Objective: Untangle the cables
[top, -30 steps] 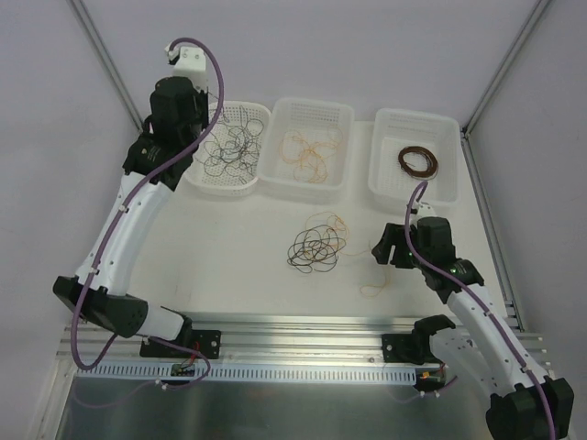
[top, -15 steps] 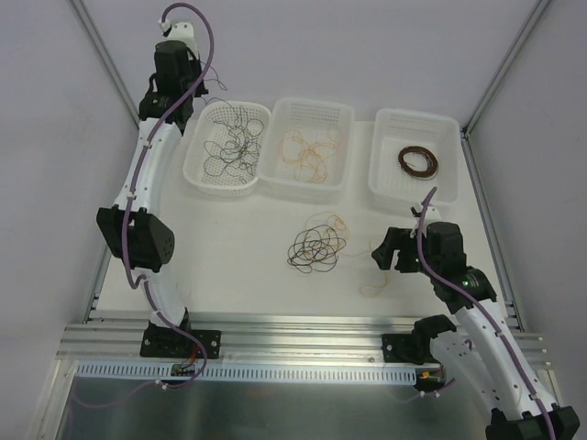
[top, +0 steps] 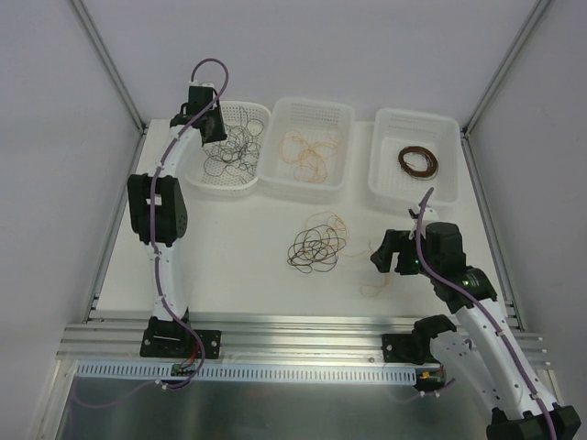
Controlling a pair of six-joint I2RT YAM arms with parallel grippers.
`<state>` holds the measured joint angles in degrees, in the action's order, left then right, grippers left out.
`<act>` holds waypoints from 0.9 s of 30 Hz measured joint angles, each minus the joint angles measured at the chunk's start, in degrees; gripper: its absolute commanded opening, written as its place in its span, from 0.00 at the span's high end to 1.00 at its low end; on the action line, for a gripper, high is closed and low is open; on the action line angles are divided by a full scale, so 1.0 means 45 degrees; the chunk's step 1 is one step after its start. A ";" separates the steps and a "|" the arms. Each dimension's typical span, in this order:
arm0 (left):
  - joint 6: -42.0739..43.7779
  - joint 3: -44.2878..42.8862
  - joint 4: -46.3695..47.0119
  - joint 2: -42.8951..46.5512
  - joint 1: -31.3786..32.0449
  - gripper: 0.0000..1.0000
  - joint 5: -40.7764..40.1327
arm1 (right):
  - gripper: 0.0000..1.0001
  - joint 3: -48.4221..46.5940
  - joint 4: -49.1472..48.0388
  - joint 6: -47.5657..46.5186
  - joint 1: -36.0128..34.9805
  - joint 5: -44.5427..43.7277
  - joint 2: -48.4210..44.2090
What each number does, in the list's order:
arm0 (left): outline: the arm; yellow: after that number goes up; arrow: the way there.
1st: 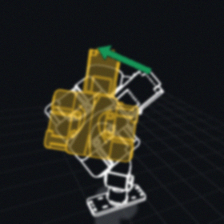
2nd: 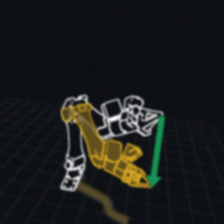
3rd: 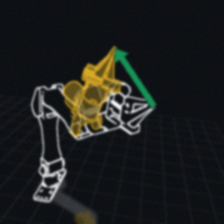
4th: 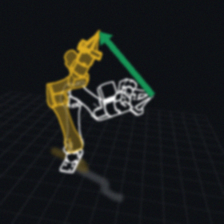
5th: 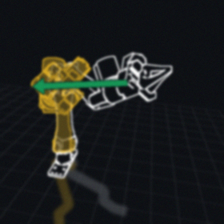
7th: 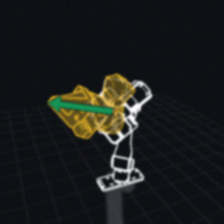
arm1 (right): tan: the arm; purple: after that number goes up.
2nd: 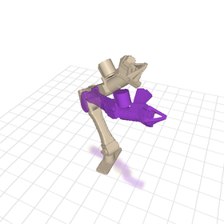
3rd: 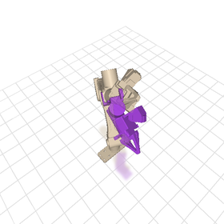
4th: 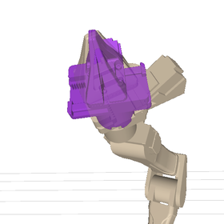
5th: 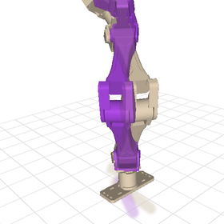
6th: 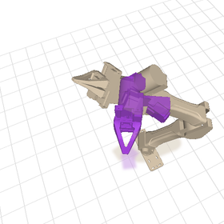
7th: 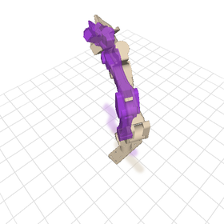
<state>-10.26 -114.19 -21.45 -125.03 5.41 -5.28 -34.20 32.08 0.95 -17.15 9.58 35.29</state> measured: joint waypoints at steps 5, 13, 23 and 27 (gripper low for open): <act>-0.0588 0.0563 -0.0612 0.0316 -0.0228 0.29 0.0515 | 0.12 -0.0189 0.0180 -0.0015 -0.0146 0.0044 0.0155; -0.0991 0.3172 -0.1209 0.4609 -0.0296 0.01 0.0855 | 0.14 -0.0714 -0.0019 -0.0141 -0.0899 0.0437 0.1394; -0.1239 0.6407 -0.2293 0.9141 -0.0301 0.01 0.2055 | 0.16 -0.2404 -0.0593 -0.1617 -0.2720 0.0170 0.5265; -0.1307 0.8840 -0.2788 1.0210 -0.0034 0.01 0.3084 | 0.18 -0.2710 -0.1044 -0.2249 -0.2822 -0.0049 0.7111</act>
<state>-16.14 -74.41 -34.00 -79.09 5.26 8.60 -46.39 27.38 -9.17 -29.85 9.37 67.29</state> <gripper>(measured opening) 0.991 0.829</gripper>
